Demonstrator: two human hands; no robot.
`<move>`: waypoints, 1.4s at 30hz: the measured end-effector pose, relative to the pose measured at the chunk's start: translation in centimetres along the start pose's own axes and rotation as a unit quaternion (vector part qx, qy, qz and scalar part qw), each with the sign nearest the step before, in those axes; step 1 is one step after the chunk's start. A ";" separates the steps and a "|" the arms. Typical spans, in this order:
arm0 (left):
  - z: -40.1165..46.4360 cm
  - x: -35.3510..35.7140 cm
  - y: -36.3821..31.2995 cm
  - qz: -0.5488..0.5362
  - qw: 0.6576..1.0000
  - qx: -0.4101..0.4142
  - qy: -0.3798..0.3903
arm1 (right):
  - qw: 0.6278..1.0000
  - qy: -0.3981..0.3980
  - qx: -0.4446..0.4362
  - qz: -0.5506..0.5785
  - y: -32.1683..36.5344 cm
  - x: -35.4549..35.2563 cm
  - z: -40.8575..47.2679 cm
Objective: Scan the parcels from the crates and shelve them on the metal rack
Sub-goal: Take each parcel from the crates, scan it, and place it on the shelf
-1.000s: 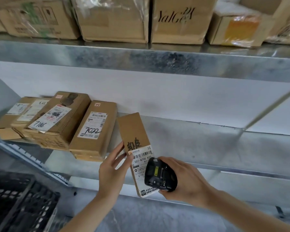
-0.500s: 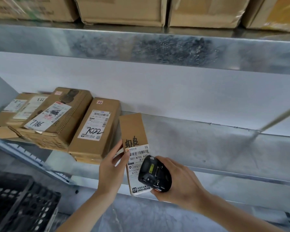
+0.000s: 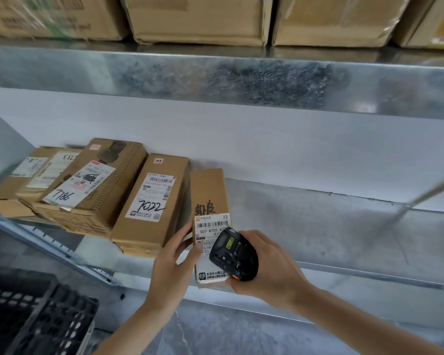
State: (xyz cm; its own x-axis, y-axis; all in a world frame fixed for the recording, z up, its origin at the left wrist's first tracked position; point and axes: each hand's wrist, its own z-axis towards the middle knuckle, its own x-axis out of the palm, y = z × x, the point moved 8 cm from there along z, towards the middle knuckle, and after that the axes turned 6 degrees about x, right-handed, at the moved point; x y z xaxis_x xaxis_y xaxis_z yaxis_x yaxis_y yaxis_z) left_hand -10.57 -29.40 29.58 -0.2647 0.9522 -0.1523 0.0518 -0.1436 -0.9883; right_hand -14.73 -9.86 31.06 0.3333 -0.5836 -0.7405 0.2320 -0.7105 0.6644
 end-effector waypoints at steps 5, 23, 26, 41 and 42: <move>-0.7 0.0 0.4 -0.020 0.999 -0.019 0.040 | 1.000 -0.005 0.012 0.021 0.2 -0.3 1.3; 0.0 -0.6 -0.3 -0.001 0.997 0.027 0.068 | 0.999 0.000 0.011 0.039 1.0 0.2 4.0; 0.0 -0.8 -0.7 0.009 0.998 0.039 0.052 | 0.999 0.000 0.008 0.040 1.2 0.4 4.2; -0.2 -1.4 0.4 0.015 0.998 -0.012 0.059 | 1.000 -0.012 -0.001 0.025 1.0 1.0 3.4; -0.1 -1.4 0.5 0.015 0.998 -0.017 0.060 | 1.000 -0.013 -0.002 0.025 1.0 1.1 3.3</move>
State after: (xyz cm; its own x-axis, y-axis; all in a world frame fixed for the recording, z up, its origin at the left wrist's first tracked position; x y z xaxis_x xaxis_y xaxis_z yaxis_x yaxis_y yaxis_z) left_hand -10.04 -30.81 29.30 -0.1449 0.9736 -0.1764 0.0913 -0.1644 -0.9822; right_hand -17.16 -12.50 30.60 0.3213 -0.6278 -0.7090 0.2198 -0.6788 0.7006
